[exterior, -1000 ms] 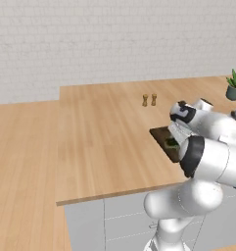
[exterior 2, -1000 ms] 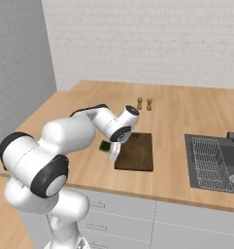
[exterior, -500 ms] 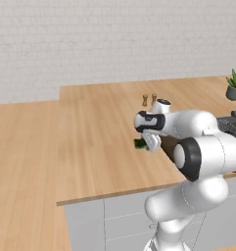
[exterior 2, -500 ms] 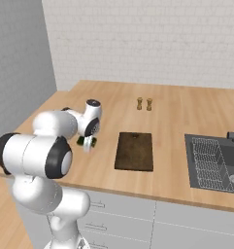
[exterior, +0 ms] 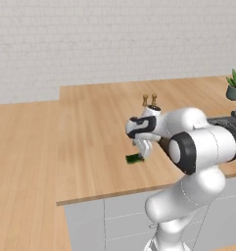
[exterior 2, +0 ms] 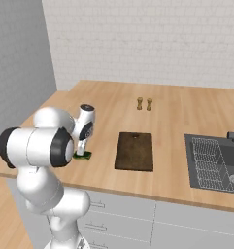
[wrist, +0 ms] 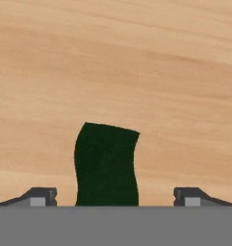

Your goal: Pick up the sponge from the counter and clean the cutting board by briefly scrubbing or pressing down on the cutting board. Once finished, release the sponge.

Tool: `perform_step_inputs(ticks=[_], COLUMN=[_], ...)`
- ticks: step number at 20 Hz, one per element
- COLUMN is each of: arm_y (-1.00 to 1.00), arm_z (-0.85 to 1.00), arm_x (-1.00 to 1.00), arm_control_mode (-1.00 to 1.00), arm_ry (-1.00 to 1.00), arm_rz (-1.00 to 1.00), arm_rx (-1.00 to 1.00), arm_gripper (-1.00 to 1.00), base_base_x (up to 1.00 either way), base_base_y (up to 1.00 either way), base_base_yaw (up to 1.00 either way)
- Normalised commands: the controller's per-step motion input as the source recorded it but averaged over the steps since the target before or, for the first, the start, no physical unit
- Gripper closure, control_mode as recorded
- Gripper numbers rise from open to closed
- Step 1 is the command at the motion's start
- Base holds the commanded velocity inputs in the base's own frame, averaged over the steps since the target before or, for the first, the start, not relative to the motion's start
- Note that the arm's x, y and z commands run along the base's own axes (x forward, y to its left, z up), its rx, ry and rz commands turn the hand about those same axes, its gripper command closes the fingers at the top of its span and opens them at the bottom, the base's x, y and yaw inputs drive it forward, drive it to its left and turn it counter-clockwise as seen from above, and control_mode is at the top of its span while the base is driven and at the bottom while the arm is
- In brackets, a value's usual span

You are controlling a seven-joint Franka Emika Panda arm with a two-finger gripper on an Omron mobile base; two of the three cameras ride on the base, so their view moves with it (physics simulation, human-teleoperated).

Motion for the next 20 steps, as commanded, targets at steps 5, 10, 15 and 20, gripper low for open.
perform_step_inputs(ticks=[5, 10, 15, 20], arm_y=[0.0, 0.0, -0.05, -0.32], arm_z=[-0.11, 0.89, 0.98, 0.58], arm_x=[0.01, -0.1, -0.38, -0.82], arm_control_mode=[-1.0, -1.0, -1.0, -1.0], arm_ry=[0.0, 0.0, 0.0, 0.0], arm_rz=[0.03, 0.03, 0.01, -0.19], arm_rx=[0.04, 0.01, 0.0, 0.08], arm_gripper=[-1.0, -1.0, -1.0, -1.0], base_base_x=[0.0, 0.0, 0.0, 0.0], base_base_y=[0.0, 0.0, 0.0, 0.0], base_base_yaw=[0.0, 0.0, 0.0, 0.0])
